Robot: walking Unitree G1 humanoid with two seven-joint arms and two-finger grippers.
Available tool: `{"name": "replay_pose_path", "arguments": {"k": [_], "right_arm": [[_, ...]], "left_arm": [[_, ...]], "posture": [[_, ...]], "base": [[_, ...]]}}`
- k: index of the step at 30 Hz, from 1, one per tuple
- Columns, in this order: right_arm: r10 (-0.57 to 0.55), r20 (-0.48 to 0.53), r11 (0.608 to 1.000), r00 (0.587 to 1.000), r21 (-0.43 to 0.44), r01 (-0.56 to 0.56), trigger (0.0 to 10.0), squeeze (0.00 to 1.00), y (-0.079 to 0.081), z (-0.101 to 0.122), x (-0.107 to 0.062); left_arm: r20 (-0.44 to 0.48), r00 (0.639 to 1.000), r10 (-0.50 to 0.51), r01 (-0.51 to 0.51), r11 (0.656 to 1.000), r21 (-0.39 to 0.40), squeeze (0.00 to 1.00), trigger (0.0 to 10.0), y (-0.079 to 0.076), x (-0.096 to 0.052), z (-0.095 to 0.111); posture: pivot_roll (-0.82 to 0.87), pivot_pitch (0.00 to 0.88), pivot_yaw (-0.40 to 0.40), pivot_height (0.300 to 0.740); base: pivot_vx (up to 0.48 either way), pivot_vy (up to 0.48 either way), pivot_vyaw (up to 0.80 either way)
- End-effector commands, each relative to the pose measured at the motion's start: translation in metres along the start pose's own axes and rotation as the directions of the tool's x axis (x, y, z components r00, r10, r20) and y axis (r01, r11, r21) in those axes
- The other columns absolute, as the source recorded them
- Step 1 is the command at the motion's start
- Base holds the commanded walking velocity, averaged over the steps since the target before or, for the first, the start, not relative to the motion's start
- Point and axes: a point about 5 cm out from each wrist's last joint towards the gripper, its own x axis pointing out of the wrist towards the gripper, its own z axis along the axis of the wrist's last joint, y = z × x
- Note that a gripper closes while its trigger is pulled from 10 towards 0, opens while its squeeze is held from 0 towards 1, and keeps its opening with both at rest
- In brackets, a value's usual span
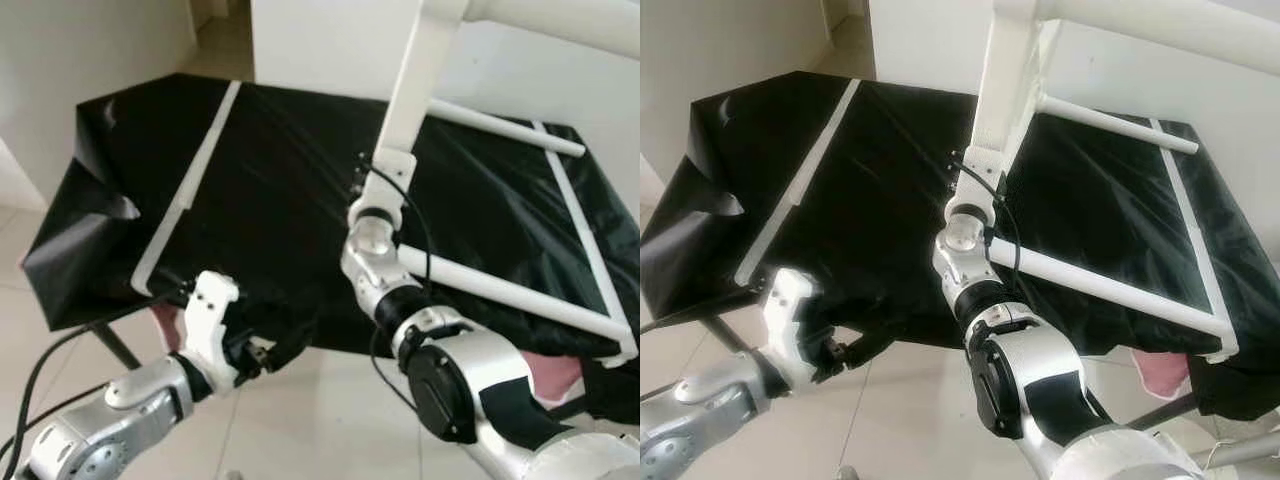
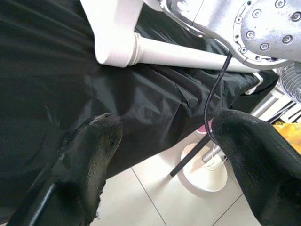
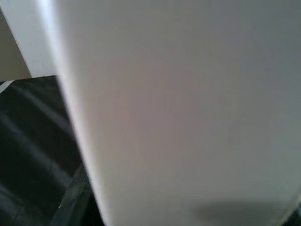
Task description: Building children table
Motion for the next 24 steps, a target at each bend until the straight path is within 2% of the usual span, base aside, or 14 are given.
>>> {"name": "replay_pose_path", "arguments": {"k": [1, 8, 20, 21, 24], "right_arm": [[0.075, 0.01, 0.997, 0.997, -0.004, -0.075, 0.0, 0.0, 0.01, 0.002, -0.002], [0.184, 0.032, 0.983, 0.982, -0.005, -0.184, 0.0, 0.0, 0.021, -0.01, -0.018], [0.23, 0.035, 0.973, 0.973, 0.004, -0.23, 0.0, 0.0, 0.023, -0.028, -0.037], [0.252, 0.031, 0.967, 0.967, 0.021, -0.252, 0.0, 0.0, 0.026, -0.034, -0.046], [0.28, 0.028, 0.959, 0.96, 0.033, -0.28, 0.0, 0.0, 0.029, -0.038, -0.053]], "left_arm": [[0.0, 0.953, -0.303, 0.303, 0.953, 0.016, 0.0, 10.0, -0.016, -0.004, 0.003], [-0.01, 0.957, -0.289, 0.289, 0.957, 0.016, 0.0, 10.0, -0.011, -0.008, 0.005], [-0.017, 0.959, -0.281, 0.282, 0.959, 0.019, 0.0, 10.0, -0.008, -0.009, 0.004], [-0.023, 0.961, -0.274, 0.275, 0.961, 0.022, 0.0, 10.0, -0.007, -0.011, 0.003], [-0.025, 0.963, -0.27, 0.27, 0.963, 0.022, 0.0, 10.0, -0.006, -0.011, 0.003]], "posture": [[0.16, 0.067, -0.067, 0.74], [0.16, 0.06, -0.067, 0.74], [0.16, 0.052, -0.071, 0.74], [0.16, 0.048, -0.072, 0.74], [0.16, 0.048, -0.072, 0.74]], "base": [[0.0, 0.0, 0.0], [0.0, 0.0, 0.0], [0.0, 0.0, 0.0], [0.0, 0.0, 0.0], [0.0, 0.0, 0.0]]}}
